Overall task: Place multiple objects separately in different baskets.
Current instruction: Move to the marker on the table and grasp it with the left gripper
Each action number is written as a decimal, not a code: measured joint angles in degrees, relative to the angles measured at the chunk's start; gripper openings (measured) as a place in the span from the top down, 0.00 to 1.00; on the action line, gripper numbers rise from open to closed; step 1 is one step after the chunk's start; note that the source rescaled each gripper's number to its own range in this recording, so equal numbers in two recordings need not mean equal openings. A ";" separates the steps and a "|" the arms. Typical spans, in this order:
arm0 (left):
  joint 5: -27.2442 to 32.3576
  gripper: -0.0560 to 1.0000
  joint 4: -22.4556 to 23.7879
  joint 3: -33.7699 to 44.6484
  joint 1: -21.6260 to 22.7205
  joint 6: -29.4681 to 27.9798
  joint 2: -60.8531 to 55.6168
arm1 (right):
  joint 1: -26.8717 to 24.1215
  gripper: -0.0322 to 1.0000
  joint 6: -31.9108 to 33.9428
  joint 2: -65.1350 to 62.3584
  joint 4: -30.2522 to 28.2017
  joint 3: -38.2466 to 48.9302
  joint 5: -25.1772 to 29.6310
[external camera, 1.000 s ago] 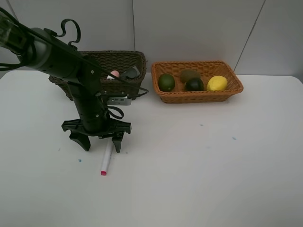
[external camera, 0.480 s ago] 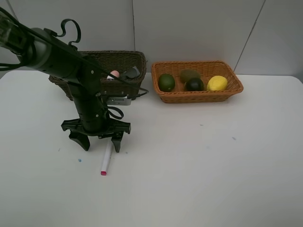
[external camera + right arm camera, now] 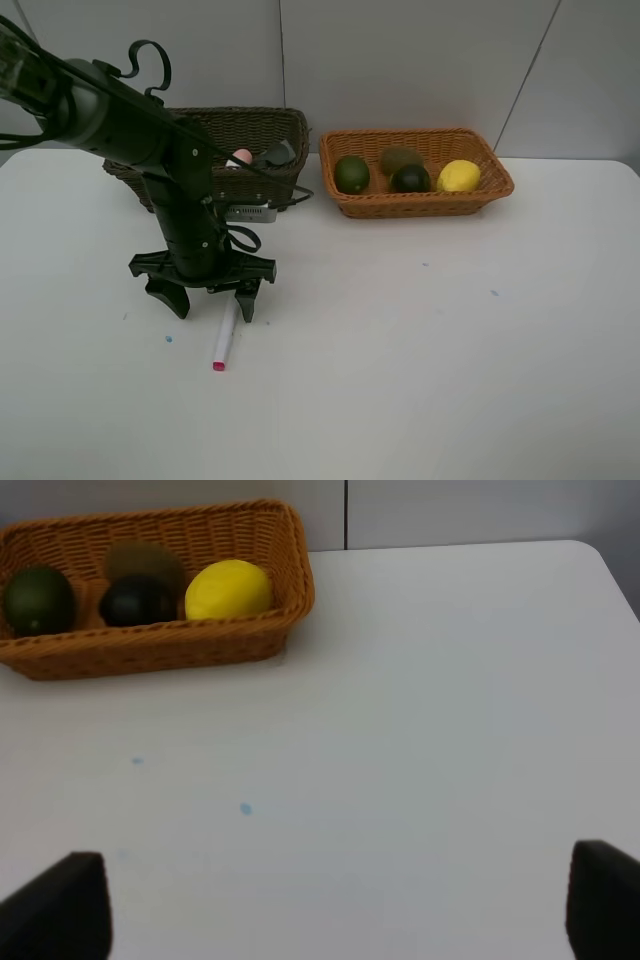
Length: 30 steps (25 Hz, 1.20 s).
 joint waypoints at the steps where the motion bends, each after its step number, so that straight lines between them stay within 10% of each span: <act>1: 0.00 0.01 0.00 0.00 0.00 0.00 0.00 | 0.00 0.01 0.00 0.00 0.00 0.00 0.00; 4: 0.01 0.08 0.00 0.00 0.00 0.00 0.00 | 0.00 0.01 0.00 0.00 0.00 0.00 0.00; 12: -0.04 0.74 0.07 0.00 0.00 0.00 0.00 | 0.00 0.01 0.00 0.00 0.00 0.00 0.00; 30: -0.04 0.77 0.69 0.00 0.00 0.06 0.00 | 0.00 0.01 0.00 0.00 0.00 0.00 0.00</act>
